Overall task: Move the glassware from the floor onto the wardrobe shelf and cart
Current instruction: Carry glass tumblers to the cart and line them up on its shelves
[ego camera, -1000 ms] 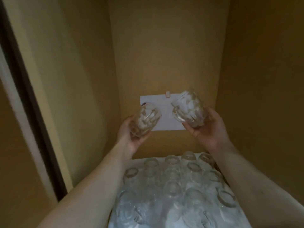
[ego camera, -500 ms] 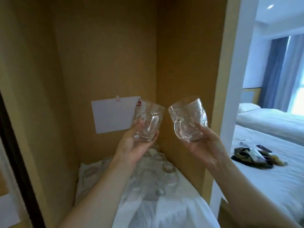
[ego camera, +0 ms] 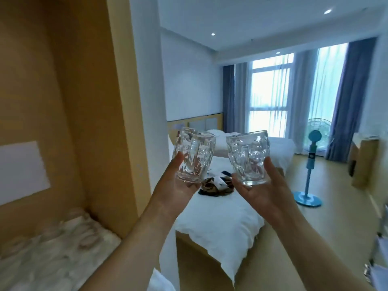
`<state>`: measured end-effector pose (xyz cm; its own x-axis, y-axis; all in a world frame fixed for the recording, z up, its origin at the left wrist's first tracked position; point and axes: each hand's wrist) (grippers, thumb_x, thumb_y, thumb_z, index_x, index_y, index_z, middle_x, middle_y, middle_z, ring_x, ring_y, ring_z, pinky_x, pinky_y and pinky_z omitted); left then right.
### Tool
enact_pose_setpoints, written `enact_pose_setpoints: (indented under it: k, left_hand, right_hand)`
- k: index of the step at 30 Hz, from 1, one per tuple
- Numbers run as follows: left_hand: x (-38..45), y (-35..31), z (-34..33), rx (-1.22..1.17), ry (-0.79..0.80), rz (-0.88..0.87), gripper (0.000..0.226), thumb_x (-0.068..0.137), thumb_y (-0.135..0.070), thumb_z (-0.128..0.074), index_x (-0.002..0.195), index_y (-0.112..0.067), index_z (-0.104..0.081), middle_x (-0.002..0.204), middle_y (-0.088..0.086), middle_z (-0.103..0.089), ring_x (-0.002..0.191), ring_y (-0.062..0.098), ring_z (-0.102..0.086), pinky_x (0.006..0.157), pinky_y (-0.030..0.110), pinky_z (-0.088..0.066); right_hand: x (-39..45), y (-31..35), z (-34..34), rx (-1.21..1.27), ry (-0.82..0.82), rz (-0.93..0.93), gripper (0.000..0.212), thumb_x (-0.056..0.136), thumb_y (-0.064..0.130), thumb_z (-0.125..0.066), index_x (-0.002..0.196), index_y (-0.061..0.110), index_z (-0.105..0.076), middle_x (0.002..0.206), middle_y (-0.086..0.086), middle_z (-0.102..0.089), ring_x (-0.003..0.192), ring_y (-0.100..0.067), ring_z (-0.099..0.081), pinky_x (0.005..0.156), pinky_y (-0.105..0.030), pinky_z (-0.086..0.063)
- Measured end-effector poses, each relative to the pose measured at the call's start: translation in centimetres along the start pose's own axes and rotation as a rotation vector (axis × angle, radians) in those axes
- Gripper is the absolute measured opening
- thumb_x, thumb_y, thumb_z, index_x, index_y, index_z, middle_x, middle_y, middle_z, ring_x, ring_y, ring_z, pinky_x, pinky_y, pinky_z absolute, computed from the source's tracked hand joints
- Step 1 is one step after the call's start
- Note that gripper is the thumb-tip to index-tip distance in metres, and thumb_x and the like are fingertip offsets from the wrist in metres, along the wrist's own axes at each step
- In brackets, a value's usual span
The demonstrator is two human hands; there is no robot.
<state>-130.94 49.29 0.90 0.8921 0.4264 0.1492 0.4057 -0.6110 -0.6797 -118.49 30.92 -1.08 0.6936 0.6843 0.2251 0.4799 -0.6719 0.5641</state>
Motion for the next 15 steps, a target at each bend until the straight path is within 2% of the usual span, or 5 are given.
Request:
enact_pose_setpoints:
  k: [3,6,10,12,15]
  left_hand:
    - [4.2,6.5,-3.2,-0.062,0.008,0.144,0.071,0.074,-0.032,-0.086,0.135,-0.018,-0.054,0.13,0.009,-0.067,0.117,0.02,-0.067,0.103,0.036,-0.051]
    - [7.4,12.4,-7.2,-0.156,0.022,0.225,0.062,0.083,-0.03,-0.083,0.135,-0.017,-0.05,0.12,-0.008,-0.065,0.102,-0.007,-0.063,0.09,0.018,-0.052]
    - [11.3,20.7,-11.6,-0.056,0.117,0.346,0.046,0.09,-0.024,-0.064,0.13,-0.003,-0.058,0.117,0.027,-0.069,0.119,0.042,-0.059,0.106,0.06,-0.042]
    - [13.5,23.8,-13.5,-0.007,0.102,0.37,0.062,0.075,-0.028,-0.077,0.129,-0.004,-0.06,0.12,0.027,-0.068,0.118,0.045,-0.06,0.101,0.063,-0.046]
    - [16.5,28.6,-15.5,0.005,0.101,0.457,0.092,0.055,-0.028,-0.096,0.135,-0.006,-0.057,0.129,0.026,-0.064,0.117,0.046,-0.062,0.091,0.063,-0.052]
  right_hand:
    - [-1.1,5.7,4.8,-0.063,-0.089,0.067,0.055,0.078,0.038,-0.081,0.125,0.012,-0.068,0.131,-0.019,-0.065,0.115,-0.039,-0.065,0.107,-0.053,-0.045]
    - [-2.0,11.0,10.2,-0.108,-0.216,0.083,0.059,0.088,0.047,-0.067,0.135,0.013,-0.059,0.133,-0.023,-0.062,0.122,-0.044,-0.058,0.11,-0.058,-0.041]
    - [-2.9,17.3,15.8,-0.255,-0.298,0.11,0.103,0.051,0.053,-0.095,0.139,0.015,-0.056,0.13,-0.021,-0.064,0.108,-0.037,-0.068,0.083,-0.047,-0.057]
    - [-3.5,20.3,18.4,-0.289,-0.354,0.116,0.116,0.039,0.049,-0.099,0.14,0.014,-0.053,0.127,-0.024,-0.065,0.097,-0.037,-0.071,0.069,-0.043,-0.06]
    - [-4.1,23.6,21.8,-0.326,-0.361,0.135,0.096,0.038,0.039,-0.102,0.125,0.012,-0.069,0.128,-0.024,-0.064,0.106,-0.043,-0.067,0.077,-0.05,-0.061]
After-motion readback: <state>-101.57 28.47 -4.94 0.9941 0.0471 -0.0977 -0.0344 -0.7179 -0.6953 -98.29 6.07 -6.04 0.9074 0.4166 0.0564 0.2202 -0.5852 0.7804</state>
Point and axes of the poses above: each hand's wrist, its own x-axis towards the middle knuckle, its own z-axis out of the back of the hand, y = z × x
